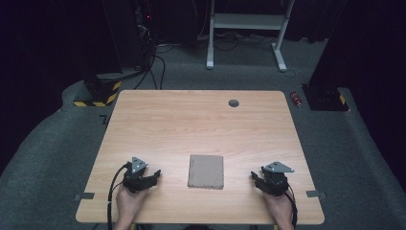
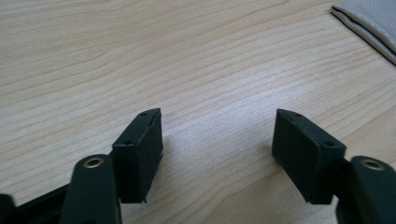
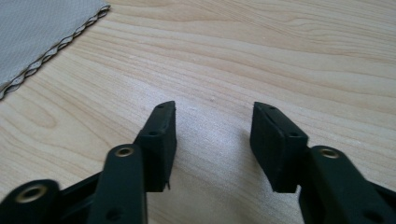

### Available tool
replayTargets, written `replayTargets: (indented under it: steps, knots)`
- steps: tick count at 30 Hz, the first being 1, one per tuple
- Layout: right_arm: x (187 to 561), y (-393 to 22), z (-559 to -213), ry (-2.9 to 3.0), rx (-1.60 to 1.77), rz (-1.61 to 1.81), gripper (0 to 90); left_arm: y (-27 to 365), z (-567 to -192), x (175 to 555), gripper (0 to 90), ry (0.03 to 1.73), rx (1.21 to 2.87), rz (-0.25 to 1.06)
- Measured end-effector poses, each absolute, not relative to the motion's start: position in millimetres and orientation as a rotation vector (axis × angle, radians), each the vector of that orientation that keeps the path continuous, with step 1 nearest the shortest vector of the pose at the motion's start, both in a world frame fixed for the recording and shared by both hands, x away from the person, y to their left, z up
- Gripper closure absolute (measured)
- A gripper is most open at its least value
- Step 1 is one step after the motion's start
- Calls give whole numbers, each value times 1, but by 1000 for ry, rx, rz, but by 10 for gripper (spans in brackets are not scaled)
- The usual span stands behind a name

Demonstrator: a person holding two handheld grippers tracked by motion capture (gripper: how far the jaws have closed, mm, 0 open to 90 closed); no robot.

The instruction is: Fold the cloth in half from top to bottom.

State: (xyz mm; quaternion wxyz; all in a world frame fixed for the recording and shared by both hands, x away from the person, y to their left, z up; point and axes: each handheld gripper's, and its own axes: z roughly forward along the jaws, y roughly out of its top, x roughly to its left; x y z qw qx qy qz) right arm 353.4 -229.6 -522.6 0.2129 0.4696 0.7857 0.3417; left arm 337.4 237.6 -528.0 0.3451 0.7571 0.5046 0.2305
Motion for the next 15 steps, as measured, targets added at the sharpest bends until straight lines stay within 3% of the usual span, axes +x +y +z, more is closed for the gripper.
replayTargets:
  steps: [15]
  knots:
    - [356, -227, -523, 2185, 1310, 940, 394, 237, -528, 338, 311, 1309, 1967, 595]
